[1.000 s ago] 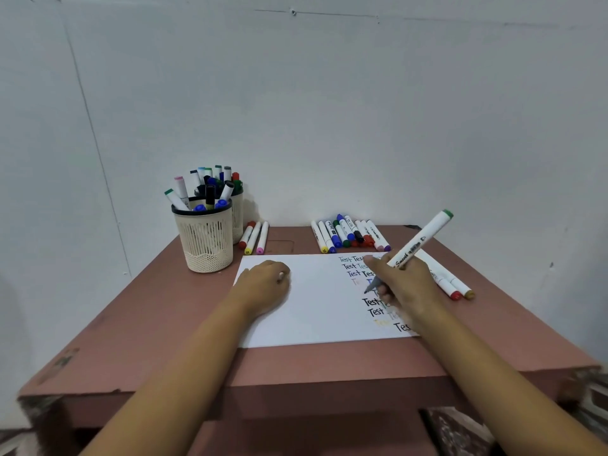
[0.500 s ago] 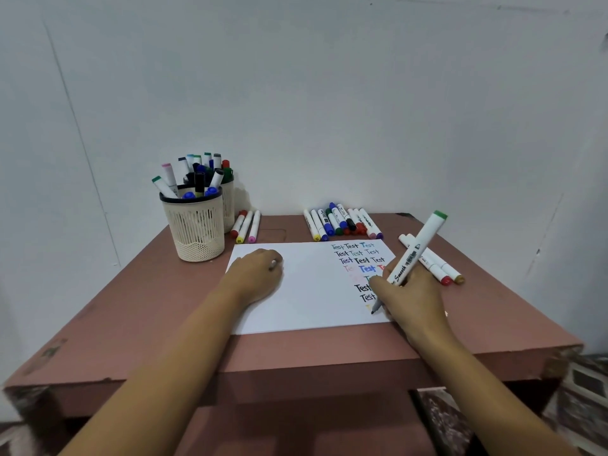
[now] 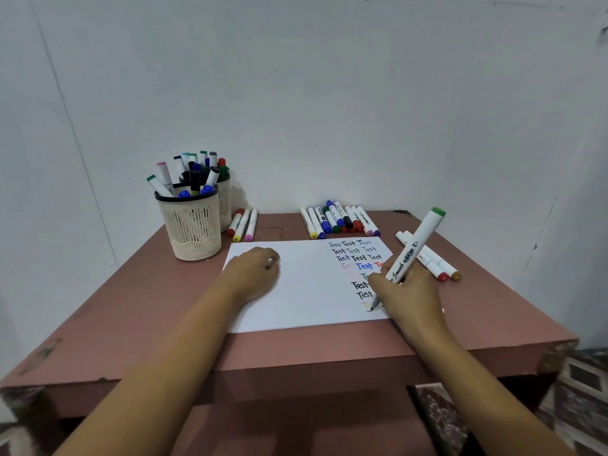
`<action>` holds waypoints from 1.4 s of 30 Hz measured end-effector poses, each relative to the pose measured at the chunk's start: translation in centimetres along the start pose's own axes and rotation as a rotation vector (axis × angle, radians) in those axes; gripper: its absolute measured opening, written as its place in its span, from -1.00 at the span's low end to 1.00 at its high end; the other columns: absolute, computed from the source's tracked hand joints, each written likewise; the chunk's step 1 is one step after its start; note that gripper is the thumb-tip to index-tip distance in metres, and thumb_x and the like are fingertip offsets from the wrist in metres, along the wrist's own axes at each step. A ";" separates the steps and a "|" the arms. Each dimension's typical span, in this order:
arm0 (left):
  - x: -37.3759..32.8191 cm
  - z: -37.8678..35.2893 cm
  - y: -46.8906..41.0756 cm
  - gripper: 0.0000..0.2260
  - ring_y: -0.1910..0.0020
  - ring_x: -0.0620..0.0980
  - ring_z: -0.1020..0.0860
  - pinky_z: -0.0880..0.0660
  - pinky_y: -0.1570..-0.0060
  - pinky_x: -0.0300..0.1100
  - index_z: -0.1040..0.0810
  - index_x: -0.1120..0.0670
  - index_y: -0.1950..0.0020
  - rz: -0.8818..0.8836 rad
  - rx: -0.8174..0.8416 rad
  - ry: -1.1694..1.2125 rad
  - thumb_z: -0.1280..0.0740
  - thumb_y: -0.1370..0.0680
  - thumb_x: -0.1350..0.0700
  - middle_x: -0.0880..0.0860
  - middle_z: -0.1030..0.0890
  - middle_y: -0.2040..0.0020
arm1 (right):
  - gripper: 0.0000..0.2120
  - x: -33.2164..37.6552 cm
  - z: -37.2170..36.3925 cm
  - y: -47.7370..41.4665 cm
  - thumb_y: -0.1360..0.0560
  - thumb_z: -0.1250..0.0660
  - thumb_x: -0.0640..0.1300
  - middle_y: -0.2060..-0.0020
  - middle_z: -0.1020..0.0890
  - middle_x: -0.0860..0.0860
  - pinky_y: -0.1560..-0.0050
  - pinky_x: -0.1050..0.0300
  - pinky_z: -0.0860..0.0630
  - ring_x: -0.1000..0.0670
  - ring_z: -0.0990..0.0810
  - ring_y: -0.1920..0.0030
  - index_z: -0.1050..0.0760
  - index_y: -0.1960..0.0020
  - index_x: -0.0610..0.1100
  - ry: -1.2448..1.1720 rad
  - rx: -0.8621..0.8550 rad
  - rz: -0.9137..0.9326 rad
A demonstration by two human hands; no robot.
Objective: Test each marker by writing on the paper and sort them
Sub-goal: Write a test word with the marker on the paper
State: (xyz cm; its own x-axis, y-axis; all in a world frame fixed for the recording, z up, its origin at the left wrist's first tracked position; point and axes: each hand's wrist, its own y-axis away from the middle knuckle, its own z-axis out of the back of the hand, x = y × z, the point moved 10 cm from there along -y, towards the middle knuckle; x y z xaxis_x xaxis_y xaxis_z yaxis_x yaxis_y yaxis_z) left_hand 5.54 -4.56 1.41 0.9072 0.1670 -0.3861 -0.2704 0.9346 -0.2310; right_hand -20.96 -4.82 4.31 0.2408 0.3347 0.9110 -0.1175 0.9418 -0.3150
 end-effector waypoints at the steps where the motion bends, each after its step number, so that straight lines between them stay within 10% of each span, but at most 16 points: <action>1: 0.0 0.0 0.0 -0.75 -0.23 0.00 -0.45 -0.30 -0.31 -0.01 -0.51 0.03 -0.21 -0.001 0.001 -0.001 -0.13 -0.61 0.05 -0.01 -0.51 -0.26 | -0.78 0.1 -0.1 0.0 -0.44 -0.34 -0.33 0.41 -0.48 -0.06 0.56 0.44 -0.32 0.23 -0.49 0.57 -0.36 0.30 -0.15 0.002 0.006 0.000; 42: 0.1 0.0 0.0 -0.75 -0.23 0.00 -0.45 -0.30 -0.30 -0.01 -0.50 0.02 -0.22 0.008 -0.002 0.004 -0.13 -0.61 0.06 -0.01 -0.51 -0.27 | -0.81 -0.8 0.4 -0.4 -0.45 -0.33 -0.29 0.41 -0.51 -0.10 0.54 0.34 -0.39 0.01 -0.50 0.47 -0.39 0.31 -0.19 0.061 -0.034 -0.029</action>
State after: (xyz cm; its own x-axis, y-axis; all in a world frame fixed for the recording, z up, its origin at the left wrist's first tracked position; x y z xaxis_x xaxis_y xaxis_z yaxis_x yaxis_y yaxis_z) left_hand 5.65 -4.50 1.37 0.9038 0.1729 -0.3915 -0.2781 0.9326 -0.2301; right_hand -21.52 -5.49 3.77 0.3023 0.3072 0.9023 -0.0769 0.9514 -0.2981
